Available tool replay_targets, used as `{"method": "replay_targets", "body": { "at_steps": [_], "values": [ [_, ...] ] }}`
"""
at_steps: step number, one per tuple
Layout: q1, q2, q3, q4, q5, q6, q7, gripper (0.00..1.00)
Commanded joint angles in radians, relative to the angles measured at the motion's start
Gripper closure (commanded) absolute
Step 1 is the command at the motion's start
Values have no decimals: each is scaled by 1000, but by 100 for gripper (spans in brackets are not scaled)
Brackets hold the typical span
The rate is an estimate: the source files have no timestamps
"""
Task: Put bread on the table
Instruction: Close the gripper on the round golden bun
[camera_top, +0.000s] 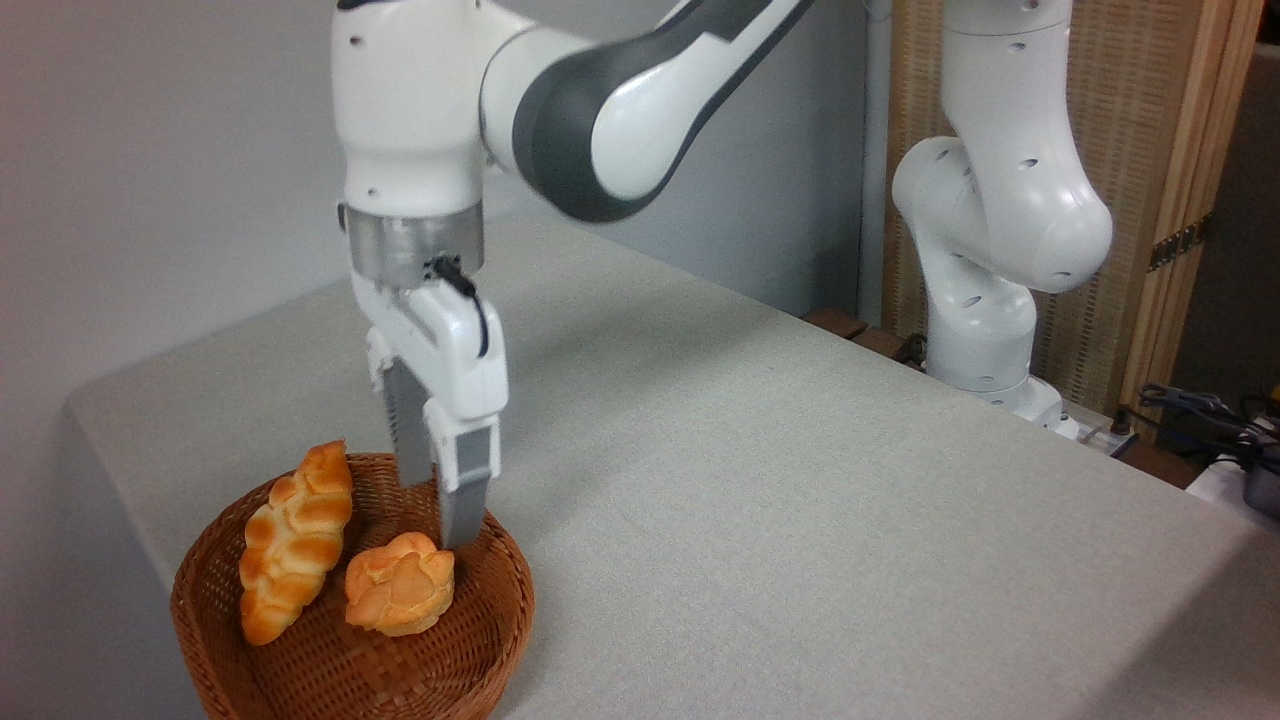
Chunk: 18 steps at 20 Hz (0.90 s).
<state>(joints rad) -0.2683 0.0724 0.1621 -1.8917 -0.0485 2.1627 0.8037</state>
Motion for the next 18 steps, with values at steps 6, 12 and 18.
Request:
{"method": "replay_targets", "body": {
  "at_steps": [6, 12, 18],
  "values": [
    [-9, 132, -13, 25, 2, 176, -1, 0],
    [-8, 156, -55, 23, 6, 207, -2, 0],
    [-6, 150, -53, 23, 9, 206, -1, 59]
  ]
}}
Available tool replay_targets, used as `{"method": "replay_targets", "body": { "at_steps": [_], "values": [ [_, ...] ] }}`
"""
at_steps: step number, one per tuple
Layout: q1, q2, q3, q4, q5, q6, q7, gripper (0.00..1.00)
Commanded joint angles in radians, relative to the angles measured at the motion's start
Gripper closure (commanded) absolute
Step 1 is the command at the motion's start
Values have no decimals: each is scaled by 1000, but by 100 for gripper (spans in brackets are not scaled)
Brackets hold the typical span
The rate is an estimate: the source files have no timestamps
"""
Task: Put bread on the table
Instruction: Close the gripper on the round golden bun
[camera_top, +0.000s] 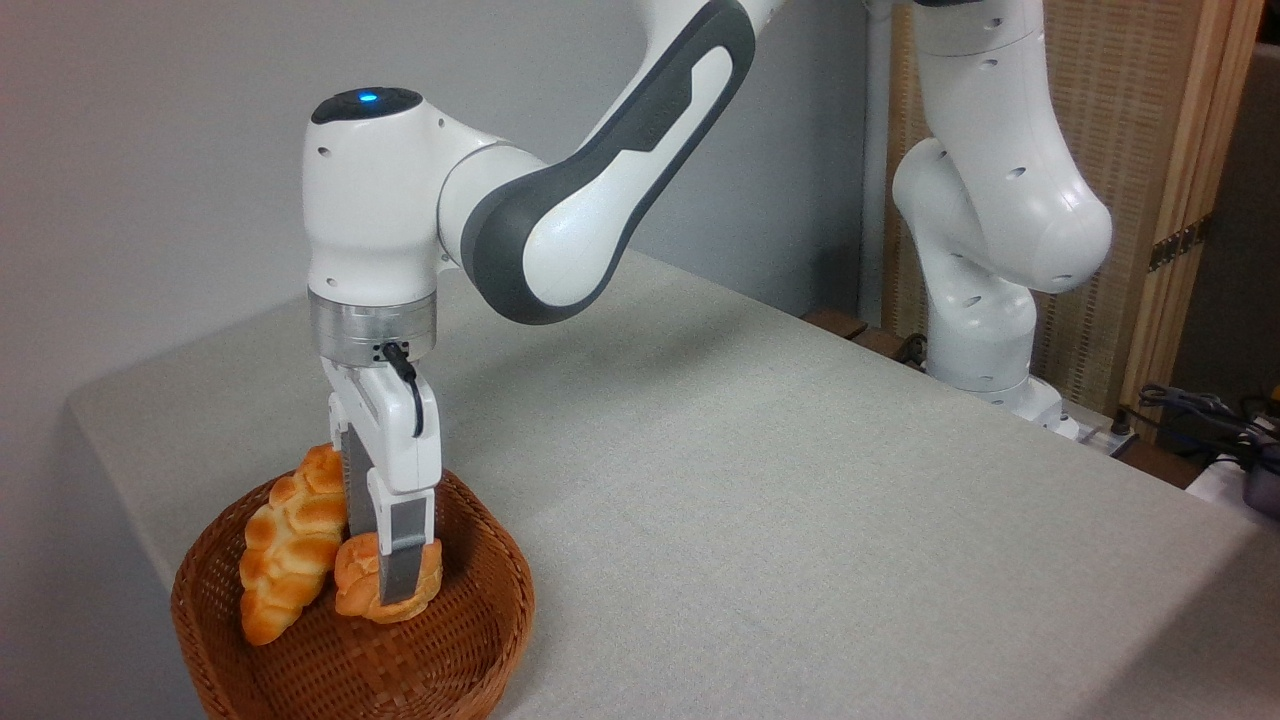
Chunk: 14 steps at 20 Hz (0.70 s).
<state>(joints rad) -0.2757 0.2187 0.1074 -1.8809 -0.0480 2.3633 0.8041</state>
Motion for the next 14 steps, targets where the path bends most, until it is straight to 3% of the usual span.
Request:
{"method": "replay_targets", "body": {
  "at_steps": [1, 9, 14],
  "values": [
    [3, 2, 3, 13, 8, 4, -2, 59],
    [4, -12, 5, 13, 7, -4, -8, 58],
    [10, -90, 12, 14, 5, -84, -17, 58]
  ]
}}
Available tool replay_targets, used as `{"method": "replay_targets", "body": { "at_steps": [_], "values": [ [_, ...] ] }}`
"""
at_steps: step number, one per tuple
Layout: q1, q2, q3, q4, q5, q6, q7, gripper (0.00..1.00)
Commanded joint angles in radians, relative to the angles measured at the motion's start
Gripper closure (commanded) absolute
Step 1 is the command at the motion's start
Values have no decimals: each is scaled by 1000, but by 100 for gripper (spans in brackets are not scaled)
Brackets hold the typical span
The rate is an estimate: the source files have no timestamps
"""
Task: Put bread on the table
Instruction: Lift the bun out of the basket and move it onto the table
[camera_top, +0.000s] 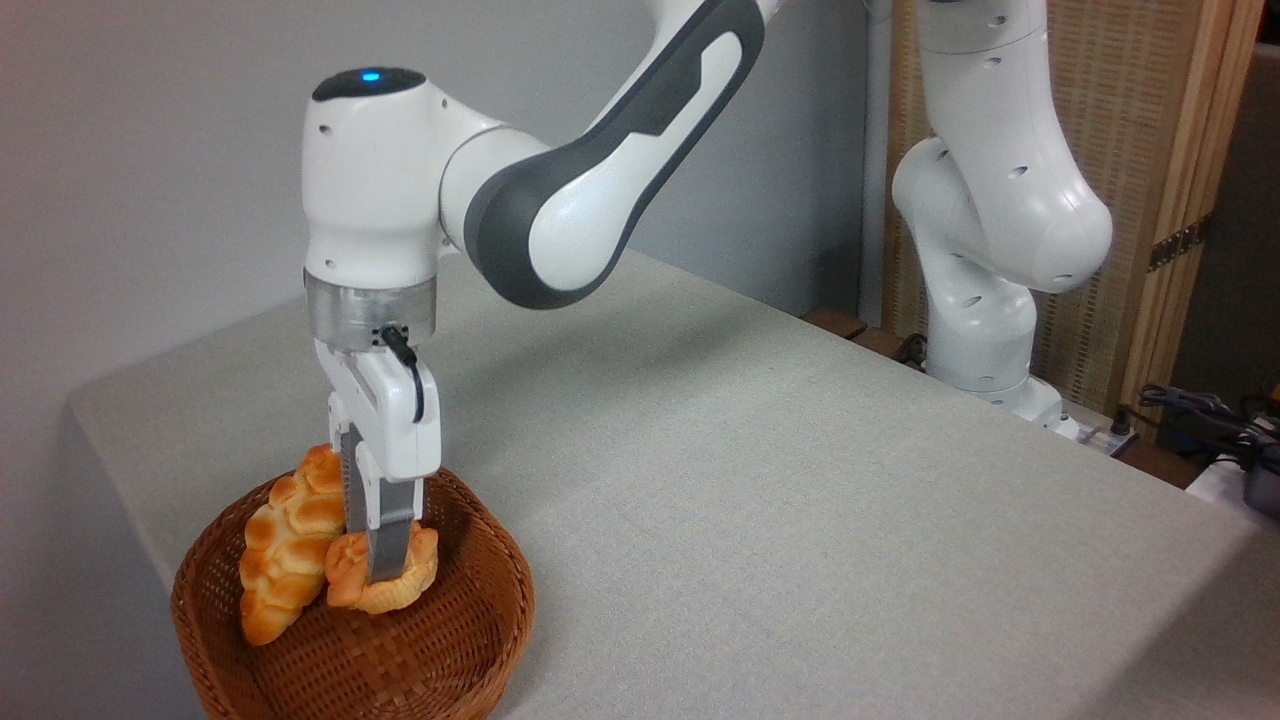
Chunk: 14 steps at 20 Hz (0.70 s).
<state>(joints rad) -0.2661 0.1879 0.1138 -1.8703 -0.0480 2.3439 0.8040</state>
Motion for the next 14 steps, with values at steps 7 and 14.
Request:
{"method": "replay_targets", "body": {
  "at_steps": [7, 14],
  "values": [
    [1, -182, 6, -4, 4, -314, -52, 57],
    [-8, -252, 3, -115, 4, -455, -52, 45]
  ]
}}
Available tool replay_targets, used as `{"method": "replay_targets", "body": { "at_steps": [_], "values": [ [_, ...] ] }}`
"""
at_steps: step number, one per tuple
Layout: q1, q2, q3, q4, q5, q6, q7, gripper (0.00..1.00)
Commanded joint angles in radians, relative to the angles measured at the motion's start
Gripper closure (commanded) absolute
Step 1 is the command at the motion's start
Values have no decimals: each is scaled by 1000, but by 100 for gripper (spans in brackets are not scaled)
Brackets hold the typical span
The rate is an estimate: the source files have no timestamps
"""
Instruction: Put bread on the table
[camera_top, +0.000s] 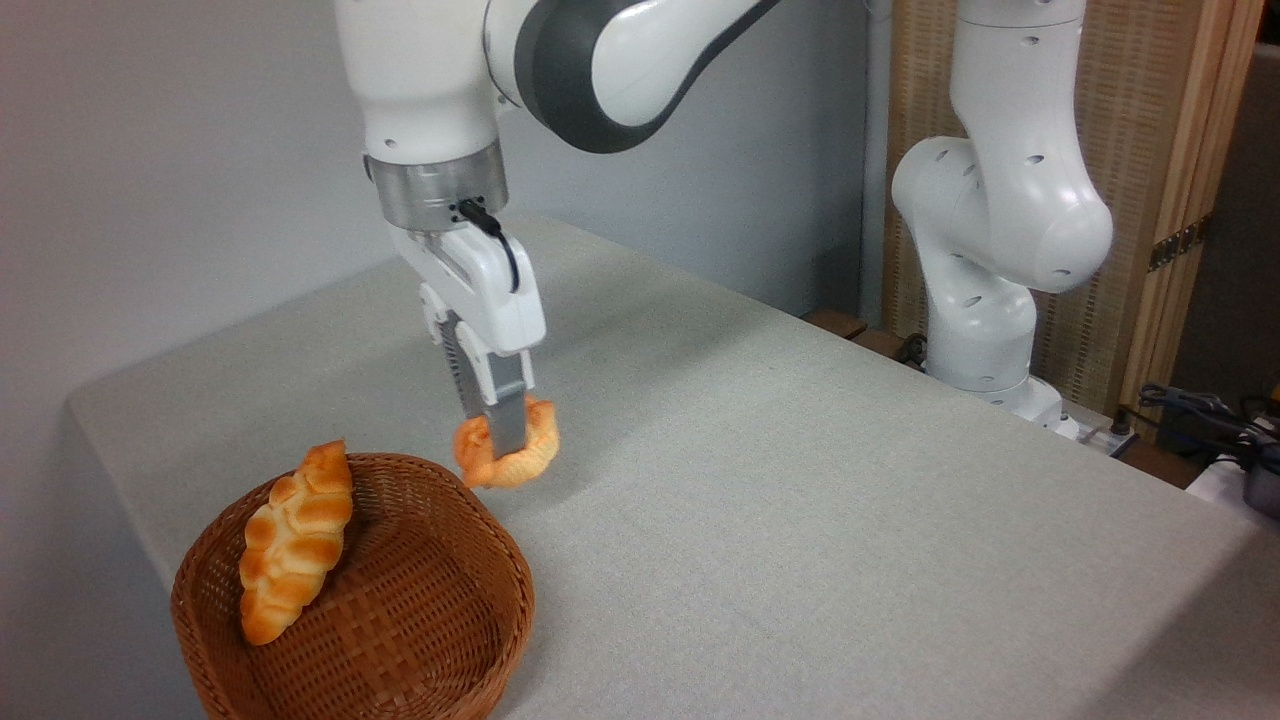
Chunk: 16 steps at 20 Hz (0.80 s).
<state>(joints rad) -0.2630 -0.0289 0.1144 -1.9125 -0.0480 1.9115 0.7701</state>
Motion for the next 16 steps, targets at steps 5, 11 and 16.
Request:
{"method": "replay_targets", "body": {
  "at_steps": [5, 11, 16],
  "values": [
    [-13, -19, 1, -131, 0, -17, -89, 0],
    [-13, -13, -4, -128, -6, -6, -132, 0],
    [-15, -14, -9, -126, -4, -6, -129, 0]
  ]
}}
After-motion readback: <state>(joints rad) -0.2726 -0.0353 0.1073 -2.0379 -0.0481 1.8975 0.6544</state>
